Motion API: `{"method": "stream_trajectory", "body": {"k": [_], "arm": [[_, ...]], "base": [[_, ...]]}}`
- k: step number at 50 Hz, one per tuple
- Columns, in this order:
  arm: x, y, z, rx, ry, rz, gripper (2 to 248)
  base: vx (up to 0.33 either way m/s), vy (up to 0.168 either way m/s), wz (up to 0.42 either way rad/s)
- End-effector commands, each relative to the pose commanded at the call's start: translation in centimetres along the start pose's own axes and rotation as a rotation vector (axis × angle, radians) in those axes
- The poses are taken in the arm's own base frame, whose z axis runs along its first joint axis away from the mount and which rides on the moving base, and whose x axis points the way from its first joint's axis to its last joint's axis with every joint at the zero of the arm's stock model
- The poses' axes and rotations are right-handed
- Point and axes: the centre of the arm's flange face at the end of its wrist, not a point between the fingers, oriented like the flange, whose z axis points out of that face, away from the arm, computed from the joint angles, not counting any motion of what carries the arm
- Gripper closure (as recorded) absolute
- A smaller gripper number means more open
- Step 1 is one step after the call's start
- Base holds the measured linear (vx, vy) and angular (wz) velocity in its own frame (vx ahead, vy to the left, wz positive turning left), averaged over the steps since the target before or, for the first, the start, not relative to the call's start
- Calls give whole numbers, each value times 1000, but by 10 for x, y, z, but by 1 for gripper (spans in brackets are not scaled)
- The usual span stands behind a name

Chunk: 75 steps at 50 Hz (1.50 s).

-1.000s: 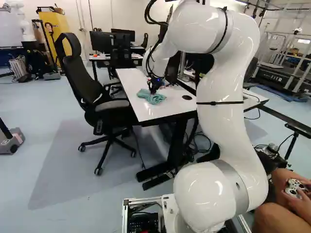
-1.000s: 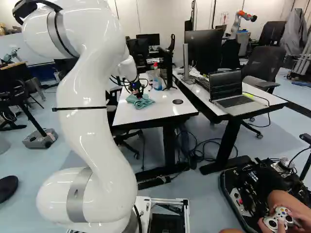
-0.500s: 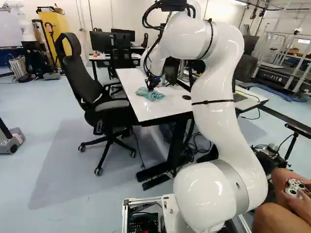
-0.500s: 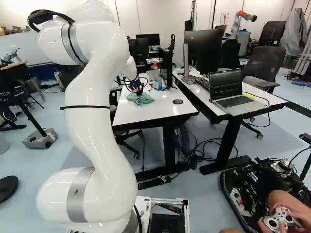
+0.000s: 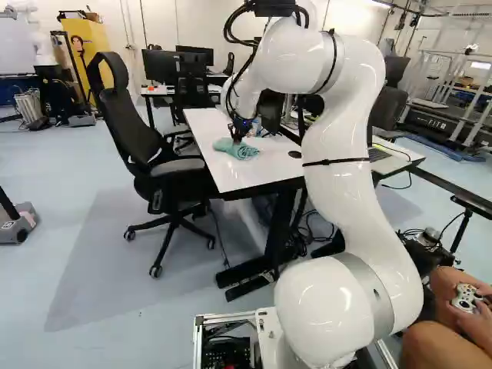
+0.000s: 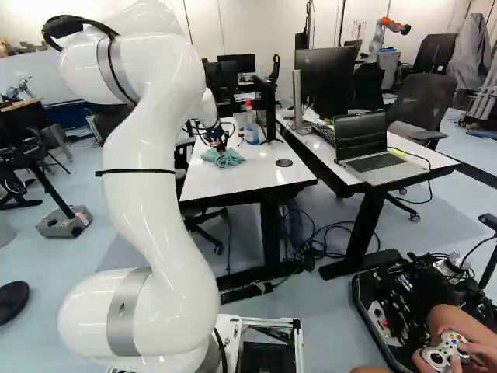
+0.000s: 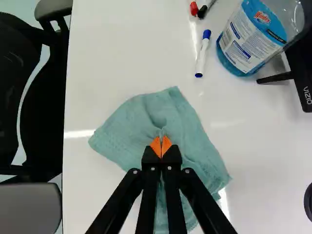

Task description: Clean the table with the green towel

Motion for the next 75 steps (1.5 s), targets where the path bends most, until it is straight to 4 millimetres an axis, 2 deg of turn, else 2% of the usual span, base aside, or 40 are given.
{"method": "stream_trajectory", "body": {"k": [15, 55, 75], "arm": [[-4, -2, -27, 1, 6, -2, 229], [-56, -11, -124, 8, -64, -15, 229], [-89, -11, -146, 8, -89, -16, 229]], "base": [[0, 0, 0], [0, 0, 0], [0, 0, 0]]}}
